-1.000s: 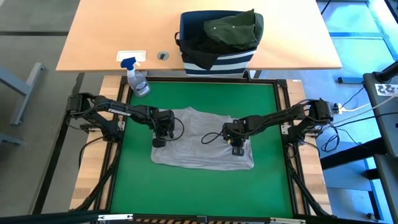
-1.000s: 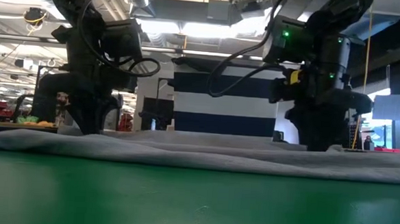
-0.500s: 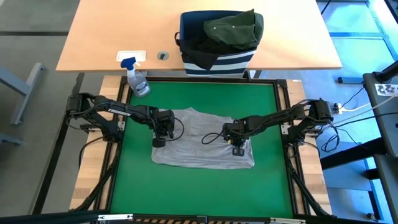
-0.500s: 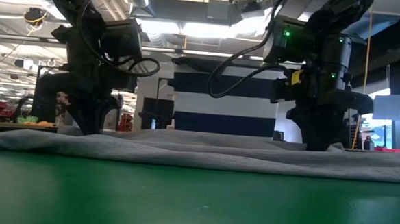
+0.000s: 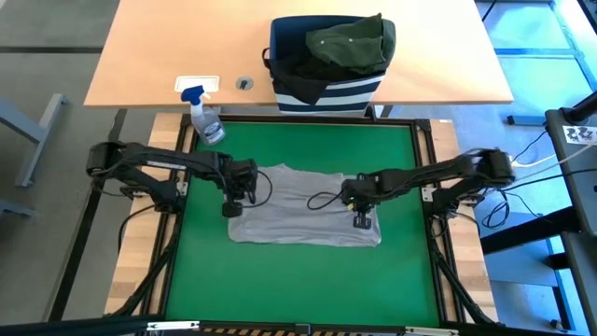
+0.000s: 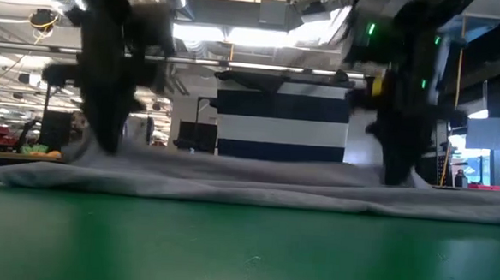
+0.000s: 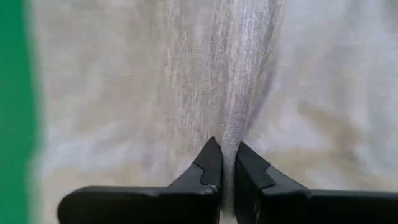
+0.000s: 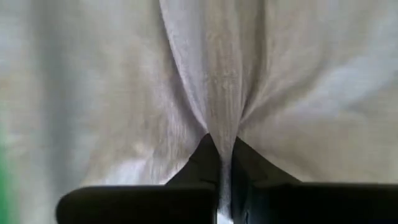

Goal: Fold Laundry from Bin
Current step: Fold the gray shirt

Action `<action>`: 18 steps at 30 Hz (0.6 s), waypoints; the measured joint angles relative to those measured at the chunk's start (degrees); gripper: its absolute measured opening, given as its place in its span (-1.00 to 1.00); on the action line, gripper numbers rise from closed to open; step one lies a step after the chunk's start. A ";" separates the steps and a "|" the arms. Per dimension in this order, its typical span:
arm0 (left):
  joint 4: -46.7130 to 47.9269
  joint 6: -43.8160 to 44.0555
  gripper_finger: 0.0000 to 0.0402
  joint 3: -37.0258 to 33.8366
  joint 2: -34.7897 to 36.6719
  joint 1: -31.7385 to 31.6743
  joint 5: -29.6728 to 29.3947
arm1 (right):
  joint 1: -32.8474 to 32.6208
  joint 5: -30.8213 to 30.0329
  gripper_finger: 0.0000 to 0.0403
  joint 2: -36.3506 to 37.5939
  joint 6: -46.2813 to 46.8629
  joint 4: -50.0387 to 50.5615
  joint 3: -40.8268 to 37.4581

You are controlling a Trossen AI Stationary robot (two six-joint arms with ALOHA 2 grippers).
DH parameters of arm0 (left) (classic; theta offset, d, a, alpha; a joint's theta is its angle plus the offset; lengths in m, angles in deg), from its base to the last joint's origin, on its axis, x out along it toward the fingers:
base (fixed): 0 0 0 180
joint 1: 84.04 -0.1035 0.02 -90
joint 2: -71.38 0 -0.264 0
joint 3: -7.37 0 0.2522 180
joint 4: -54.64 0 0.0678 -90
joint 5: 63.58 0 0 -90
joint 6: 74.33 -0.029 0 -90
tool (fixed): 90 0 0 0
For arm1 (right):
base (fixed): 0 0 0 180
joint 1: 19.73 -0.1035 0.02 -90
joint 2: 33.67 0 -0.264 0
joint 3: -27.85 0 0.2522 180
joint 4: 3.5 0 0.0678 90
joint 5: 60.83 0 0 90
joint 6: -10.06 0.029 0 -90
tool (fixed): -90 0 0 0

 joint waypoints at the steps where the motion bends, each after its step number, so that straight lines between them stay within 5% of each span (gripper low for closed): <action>1: 2.74 -0.18 -0.96 1.18 1.04 0.00 0.12 | 0.00 0.10 -0.97 1.95 0.02 0.37 0.08; 18: 15.25 -1.97 -0.95 17.22 9.52 -1.83 -4.24 | -0.02 -8.18 -0.98 25.20 0.42 7.68 0.24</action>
